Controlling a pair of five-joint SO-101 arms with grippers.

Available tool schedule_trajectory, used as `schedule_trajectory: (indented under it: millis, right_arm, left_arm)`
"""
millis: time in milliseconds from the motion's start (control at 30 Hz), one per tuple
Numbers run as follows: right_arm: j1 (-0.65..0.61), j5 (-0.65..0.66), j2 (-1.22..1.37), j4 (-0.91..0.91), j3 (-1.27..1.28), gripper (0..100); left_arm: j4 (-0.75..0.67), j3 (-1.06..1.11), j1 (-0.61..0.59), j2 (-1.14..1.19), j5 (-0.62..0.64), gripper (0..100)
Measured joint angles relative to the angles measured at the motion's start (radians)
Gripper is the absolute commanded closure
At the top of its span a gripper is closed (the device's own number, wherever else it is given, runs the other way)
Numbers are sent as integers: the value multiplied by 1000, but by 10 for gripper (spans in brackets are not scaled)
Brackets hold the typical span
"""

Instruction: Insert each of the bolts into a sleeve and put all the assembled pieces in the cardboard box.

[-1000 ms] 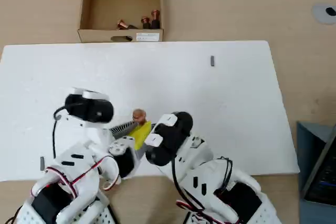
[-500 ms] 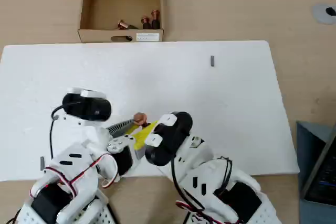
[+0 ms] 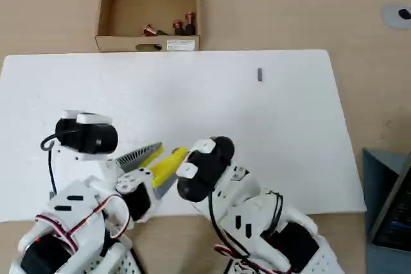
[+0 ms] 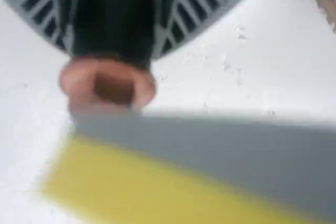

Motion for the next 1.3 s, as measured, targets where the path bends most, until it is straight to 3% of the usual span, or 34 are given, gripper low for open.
schedule_trajectory:
  millis: [67, 267, 500, 633, 800, 1000, 1300]
  right_arm:
    - [0, 0, 0, 0, 0, 989]
    - [17, 0, 0, 0, 0, 989]
    - [180, 0, 0, 0, 0, 989]
    - [287, 0, 0, 0, 0, 989]
    - [402, 0, 0, 0, 0, 989]
    - [440, 0, 3, 0, -63, 989]
    - [443, 0, 434, -71, -396, 989]
  left_arm:
    - [0, -9, -49, 0, -31, 1000]
    - [8, -11, -265, 0, -121, 999]
    - [8, 80, -563, 0, -130, 998]
    - [8, 187, -666, 0, -130, 998]
    - [8, 315, -695, 5, -219, 998]
    - [-34, 399, -697, 5, -330, 998]
    - [-104, 516, -697, 5, -445, 998]
